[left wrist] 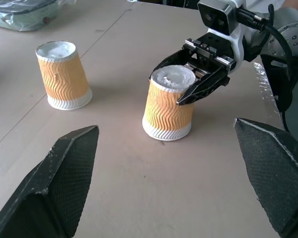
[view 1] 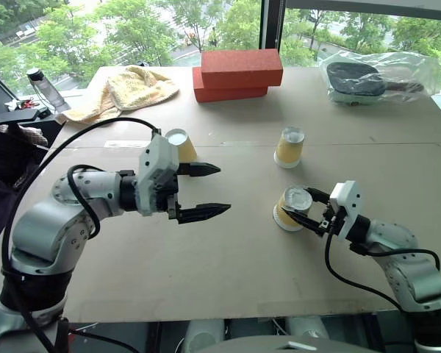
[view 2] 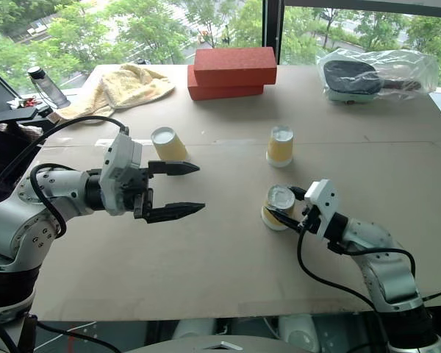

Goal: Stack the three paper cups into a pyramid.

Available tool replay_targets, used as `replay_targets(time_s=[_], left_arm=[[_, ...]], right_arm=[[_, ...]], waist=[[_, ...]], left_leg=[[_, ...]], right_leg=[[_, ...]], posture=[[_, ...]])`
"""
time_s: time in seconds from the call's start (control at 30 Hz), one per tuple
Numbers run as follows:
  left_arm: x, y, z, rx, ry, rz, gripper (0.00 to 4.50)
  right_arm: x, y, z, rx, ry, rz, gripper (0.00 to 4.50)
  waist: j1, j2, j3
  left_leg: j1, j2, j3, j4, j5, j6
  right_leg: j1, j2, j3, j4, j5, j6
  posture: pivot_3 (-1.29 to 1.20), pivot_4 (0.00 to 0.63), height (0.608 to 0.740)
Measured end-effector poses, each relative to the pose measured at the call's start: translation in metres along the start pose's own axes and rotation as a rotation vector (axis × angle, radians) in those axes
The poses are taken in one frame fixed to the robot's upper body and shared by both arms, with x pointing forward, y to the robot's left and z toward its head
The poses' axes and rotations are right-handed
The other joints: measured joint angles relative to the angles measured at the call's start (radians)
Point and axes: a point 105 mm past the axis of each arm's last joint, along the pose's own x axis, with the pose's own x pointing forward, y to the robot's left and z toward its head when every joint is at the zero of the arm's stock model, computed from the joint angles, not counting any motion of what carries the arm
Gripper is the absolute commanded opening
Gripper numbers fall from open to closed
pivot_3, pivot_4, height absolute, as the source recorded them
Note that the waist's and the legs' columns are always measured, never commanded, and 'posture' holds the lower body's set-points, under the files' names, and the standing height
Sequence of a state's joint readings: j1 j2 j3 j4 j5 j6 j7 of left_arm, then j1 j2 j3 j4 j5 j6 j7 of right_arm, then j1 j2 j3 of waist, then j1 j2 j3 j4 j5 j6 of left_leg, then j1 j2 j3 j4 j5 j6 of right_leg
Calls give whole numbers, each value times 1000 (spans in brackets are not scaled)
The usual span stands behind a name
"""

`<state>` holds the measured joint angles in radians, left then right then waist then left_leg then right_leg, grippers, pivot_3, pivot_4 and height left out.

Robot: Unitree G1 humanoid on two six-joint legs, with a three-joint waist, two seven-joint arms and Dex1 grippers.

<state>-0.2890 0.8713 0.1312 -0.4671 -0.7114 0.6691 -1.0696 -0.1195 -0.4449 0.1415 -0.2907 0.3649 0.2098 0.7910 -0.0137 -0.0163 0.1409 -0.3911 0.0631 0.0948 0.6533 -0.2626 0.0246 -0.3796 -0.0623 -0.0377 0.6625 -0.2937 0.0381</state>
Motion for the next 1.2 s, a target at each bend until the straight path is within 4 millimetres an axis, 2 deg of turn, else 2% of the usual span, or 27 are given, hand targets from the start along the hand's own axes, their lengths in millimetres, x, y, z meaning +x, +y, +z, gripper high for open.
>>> replay_targets(time_s=[0.13, 0.27, 0.3, 0.33, 0.4, 0.47, 0.5, 0.6, 0.67, 0.73, 0.77, 0.8, 0.87, 0.93, 1.03, 1.2], left_arm=[[-6, -2, -2, 4, 11, 16, 4500], [-12, -1, -1, 7, 15, 39, 4500], [-13, -1, -1, 8, 15, 42, 4500], [-15, -1, -1, 8, 15, 49, 4500], [-17, 0, -2, 5, 14, 65, 4500], [-18, 0, -2, 5, 12, 68, 4500], [-18, 0, 0, 6, 4, 71, 4500], [-19, 1, 4, 1, -14, 83, 4500], [-20, 7, 18, 17, -68, 114, 4500], [-18, 15, 30, 48, -91, 171, 4500], [-19, 17, 31, 50, -93, 183, 4500], [-19, 20, 31, 42, -92, 206, 4500], [-18, 27, 34, 25, -102, 252, 4500], [-18, 31, 34, 7, -92, 278, 4500], [-16, 35, 35, -29, -98, 307, 4500], [-17, 38, 28, -66, -48, 324, 4500]], right_arm=[[25, 9, -3, -19, -14, 100, 2165], [36, 10, 0, -33, -31, 146, 2165], [38, 11, 0, -34, -32, 154, 3202], [41, 12, 2, -24, -41, 164, 3493], [44, 14, 9, 8, -66, 190, 4482], [42, 14, 17, 24, -84, 204, 4482], [35, 9, 29, 15, -103, 197, 4482], [27, 1, 40, 7, -128, 179, 4482], [21, -18, 60, -10, -188, 123, 4482], [24, -50, 82, -59, -252, 0, 4482], [24, -57, 84, -74, -252, -29, 4482], [25, -67, 83, -95, -245, -70, 4482], [28, -92, 68, -89, -191, -177, 4482], [31, -107, 51, -68, -147, -252, 4482], [34, -117, 36, -55, -114, -298, 4482], [42, -128, 24, -33, -76, -336, 4482]], waist=[[5, -1, 1], [5, -1, 1], [5, -1, 1], [4, -1, 1], [3, -1, 1], [5, -1, 1], [7, -1, 1], [6, -1, 1], [6, -1, 1], [-1, -1, 1], [0, -1, 1], [0, -1, 1], [0, -2, 2], [0, -1, 2], [0, -1, 2], [-3, -1, 2]], left_leg=[[-2, 1, -1, 0, 0, 0], [-3, 1, -1, 0, 0, 0], [-3, 1, -1, 1, 0, 0], [-3, 1, -1, 1, 0, 0], [-3, 1, -2, 0, 0, 0], [-3, 1, -3, 0, 0, 0], [-3, 1, -3, 1, 0, 0], [-3, 1, -3, 1, 0, 0], [-3, 1, -3, 1, 0, 0], [-2, -1, -2, 1, 0, 0], [-2, -1, -2, 1, 0, 0], [-2, -1, -2, 1, 0, 0], [-3, -1, -3, 1, 0, 0], [-3, -1, -2, 0, 0, 0], [-6, 0, -2, 0, 0, 0], [-5, 0, -1, 1, 1, -1]], right_leg=[[-1, -1, -2, -1, 0, 0], [-1, -2, -2, -1, 0, 0], [-1, -2, -2, -1, 0, 0], [-1, -2, -2, -1, 0, 0], [-1, -2, -2, 0, 0, 0], [-1, -2, -3, 0, 0, 0], [-1, -2, -3, 0, 0, 0], [-1, -3, -3, 0, 0, 0], [-1, -3, -3, 0, 0, 0], [-1, -2, -2, 1, 0, 0], [-1, -2, -2, 1, 0, 0], [-1, -2, -2, 1, 0, 0], [-1, -2, -3, 1, 0, 0], [-2, -2, -2, 0, 0, 0], [-4, -2, -2, 0, 0, 0], [-4, -2, -2, 1, 0, 0]], posture=[[0, 150, 730], [0, 150, 730], [0, 150, 730], [0, 150, 730], [0, 150, 730], [0, 150, 730], [0, 150, 730], [0, 150, 730], [0, 150, 730], [0, 150, 730], [0, 150, 730], [0, 150, 730], [0, 150, 730], [0, 150, 730], [0, 150, 730], [0, 150, 730]])
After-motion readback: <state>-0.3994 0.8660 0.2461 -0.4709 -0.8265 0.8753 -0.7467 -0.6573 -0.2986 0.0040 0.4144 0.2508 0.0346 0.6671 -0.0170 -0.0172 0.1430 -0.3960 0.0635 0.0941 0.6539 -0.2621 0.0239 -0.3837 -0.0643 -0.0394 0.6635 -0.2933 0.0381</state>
